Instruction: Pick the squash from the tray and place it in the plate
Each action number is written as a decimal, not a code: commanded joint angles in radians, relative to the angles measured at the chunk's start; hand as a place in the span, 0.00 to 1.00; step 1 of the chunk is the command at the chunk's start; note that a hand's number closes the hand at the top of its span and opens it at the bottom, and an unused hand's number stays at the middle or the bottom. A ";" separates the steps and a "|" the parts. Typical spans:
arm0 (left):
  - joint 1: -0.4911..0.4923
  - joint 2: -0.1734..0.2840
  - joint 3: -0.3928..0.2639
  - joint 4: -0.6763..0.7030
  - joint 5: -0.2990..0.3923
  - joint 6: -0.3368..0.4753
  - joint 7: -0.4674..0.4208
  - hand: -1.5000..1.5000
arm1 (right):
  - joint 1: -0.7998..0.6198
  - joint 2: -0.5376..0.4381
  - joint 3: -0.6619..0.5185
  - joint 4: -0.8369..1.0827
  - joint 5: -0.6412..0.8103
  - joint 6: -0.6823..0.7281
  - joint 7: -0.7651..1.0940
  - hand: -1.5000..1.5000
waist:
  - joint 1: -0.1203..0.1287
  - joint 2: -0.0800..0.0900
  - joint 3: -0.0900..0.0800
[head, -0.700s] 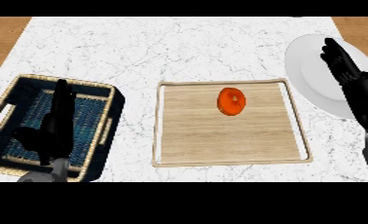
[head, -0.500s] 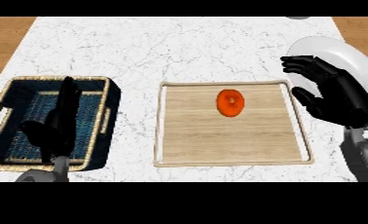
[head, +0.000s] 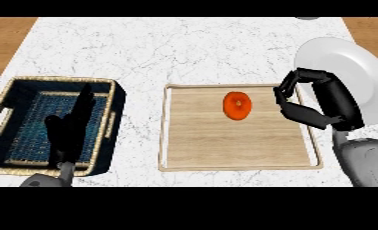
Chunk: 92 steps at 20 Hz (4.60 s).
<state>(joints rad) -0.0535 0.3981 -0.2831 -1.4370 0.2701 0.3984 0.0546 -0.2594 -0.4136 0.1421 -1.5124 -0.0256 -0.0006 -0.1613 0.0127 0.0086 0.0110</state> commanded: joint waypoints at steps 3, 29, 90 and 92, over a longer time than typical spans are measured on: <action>-0.031 0.001 -0.023 -0.006 -0.006 -0.004 0.085 0.50 | 0.095 0.241 -0.033 0.130 -0.294 0.128 -0.240 0.00 | 0.000 0.007 -0.001; -0.018 -0.063 0.014 -0.005 -0.065 -0.043 0.100 0.50 | -0.359 -0.048 0.219 0.484 0.368 0.448 -0.096 0.00 | 0.002 -0.006 -0.011; 0.016 -0.222 0.200 -0.041 -0.276 -0.162 0.192 0.50 | -0.197 0.006 -0.255 0.224 0.786 -0.098 0.041 1.00 | -0.034 -0.015 -0.012; 0.050 -0.205 0.210 -0.040 -0.259 -0.201 0.162 0.50 | -0.161 0.003 -0.278 0.160 0.781 -0.089 0.097 1.00 | -0.025 -0.013 -0.012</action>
<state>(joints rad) -0.0211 0.1934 -0.0772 -1.4918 0.0081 0.2132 0.2347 -0.4488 -0.3921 -0.0762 -1.2447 0.7733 -0.0729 -0.1397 -0.0173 -0.0072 0.0005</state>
